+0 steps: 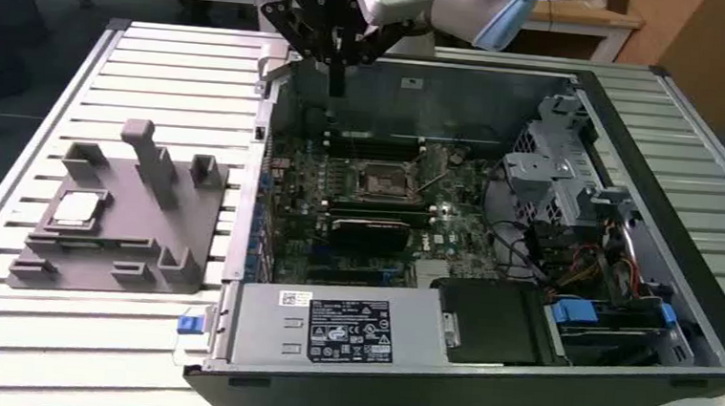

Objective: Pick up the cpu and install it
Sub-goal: 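Reach for the cpu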

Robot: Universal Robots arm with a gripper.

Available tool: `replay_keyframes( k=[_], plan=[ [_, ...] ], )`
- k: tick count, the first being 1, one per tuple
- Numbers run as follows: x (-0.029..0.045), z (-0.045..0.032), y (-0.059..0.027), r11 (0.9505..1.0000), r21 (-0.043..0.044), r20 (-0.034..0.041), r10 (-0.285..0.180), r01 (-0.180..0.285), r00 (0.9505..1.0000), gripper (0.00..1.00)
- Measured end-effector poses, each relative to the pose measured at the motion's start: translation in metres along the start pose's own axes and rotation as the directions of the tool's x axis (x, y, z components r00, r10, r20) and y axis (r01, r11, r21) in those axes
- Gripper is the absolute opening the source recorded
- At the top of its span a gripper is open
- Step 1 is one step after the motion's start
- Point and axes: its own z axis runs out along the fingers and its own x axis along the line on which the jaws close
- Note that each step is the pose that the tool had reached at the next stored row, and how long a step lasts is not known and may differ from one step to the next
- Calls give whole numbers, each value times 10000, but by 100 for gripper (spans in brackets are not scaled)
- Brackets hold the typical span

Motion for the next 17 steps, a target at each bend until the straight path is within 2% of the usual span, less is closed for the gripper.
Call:
replay_keyframes(
  k=[5, 17],
  plan=[
    [10, -1, -1, 10000, 1, 0, 1, -1, 10000, 11],
    [135, -2, -10, 10000, -1, 1, 1, -1, 10000, 11]
  ],
)
